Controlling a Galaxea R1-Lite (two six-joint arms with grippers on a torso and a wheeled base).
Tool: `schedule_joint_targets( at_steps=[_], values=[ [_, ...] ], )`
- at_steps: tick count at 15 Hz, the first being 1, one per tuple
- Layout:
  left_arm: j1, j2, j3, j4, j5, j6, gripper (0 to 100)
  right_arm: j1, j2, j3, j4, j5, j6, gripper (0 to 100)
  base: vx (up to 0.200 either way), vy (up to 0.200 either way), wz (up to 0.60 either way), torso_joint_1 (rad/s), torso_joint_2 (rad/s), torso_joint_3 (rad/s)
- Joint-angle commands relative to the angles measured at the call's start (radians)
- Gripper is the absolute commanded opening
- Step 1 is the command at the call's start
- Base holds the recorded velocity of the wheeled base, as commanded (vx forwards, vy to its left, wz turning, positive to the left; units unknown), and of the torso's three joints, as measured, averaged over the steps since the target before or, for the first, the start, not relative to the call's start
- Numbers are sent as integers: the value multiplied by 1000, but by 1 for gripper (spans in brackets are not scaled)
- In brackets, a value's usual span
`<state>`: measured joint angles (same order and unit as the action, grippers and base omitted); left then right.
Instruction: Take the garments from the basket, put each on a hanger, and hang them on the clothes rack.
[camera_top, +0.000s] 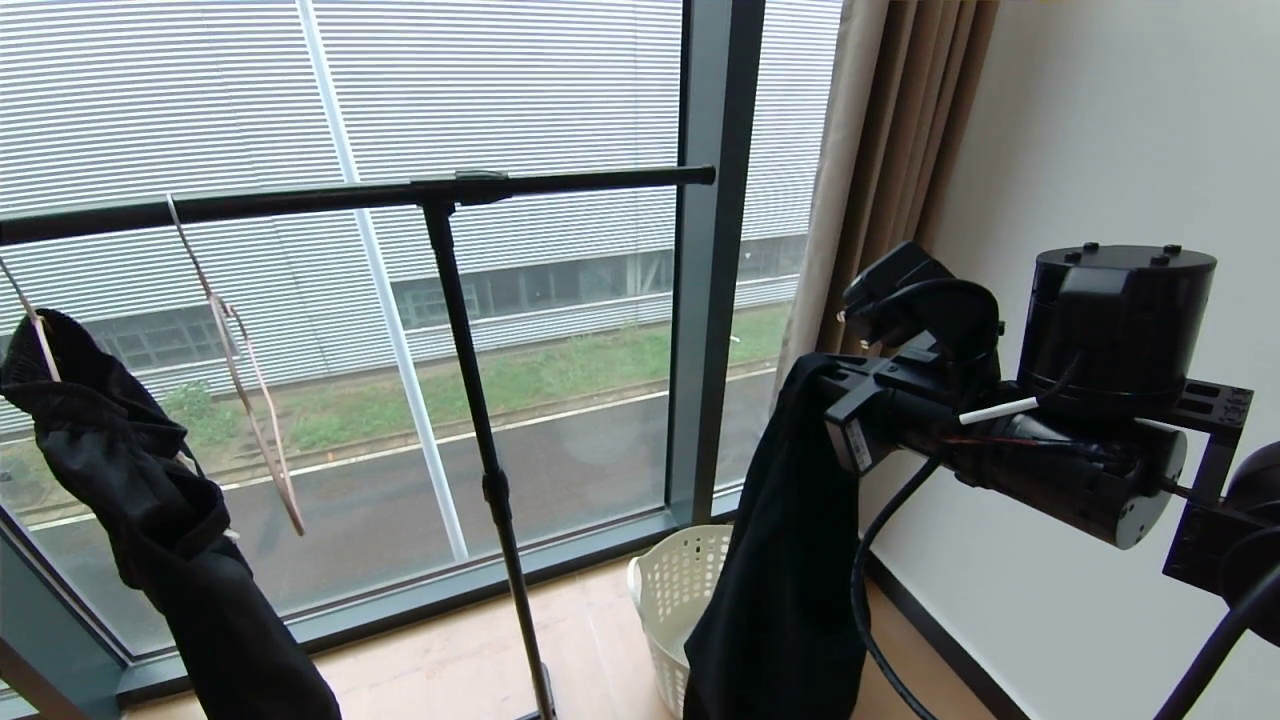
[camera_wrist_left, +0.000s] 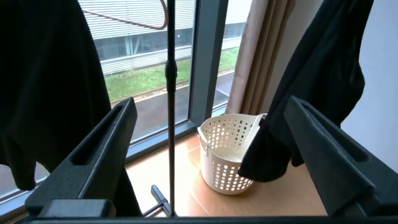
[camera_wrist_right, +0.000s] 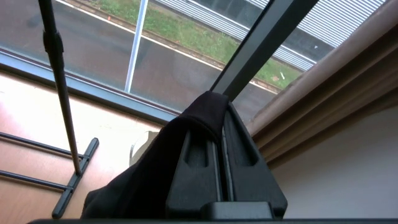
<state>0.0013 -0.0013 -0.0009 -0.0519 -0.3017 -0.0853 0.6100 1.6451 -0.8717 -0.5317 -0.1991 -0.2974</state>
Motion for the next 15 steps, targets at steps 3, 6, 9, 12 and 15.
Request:
schedule_joint_targets(
  at_steps=[3,6,9,12,15],
  values=[
    [0,1,1,0,0,-2,100,1,1,2,-1,0,0,0,0,0,0,268,-551,-279],
    [0,1,1,0,1,-5,100,1,1,3,-1,0,0,0,0,0,0,284,-598,-316],
    [0,1,1,0,1,-5,100,1,1,3,-1,0,0,0,0,0,0,242,-499,-282],
    [0,1,1,0,1,-5,100,1,1,3,-1,0,0,0,0,0,0,198,-383,-333],
    [0,1,1,-2,3,-4,100,1,-1,3,-1,0,0,0,0,0,0,180,-373,-222]
  ],
)
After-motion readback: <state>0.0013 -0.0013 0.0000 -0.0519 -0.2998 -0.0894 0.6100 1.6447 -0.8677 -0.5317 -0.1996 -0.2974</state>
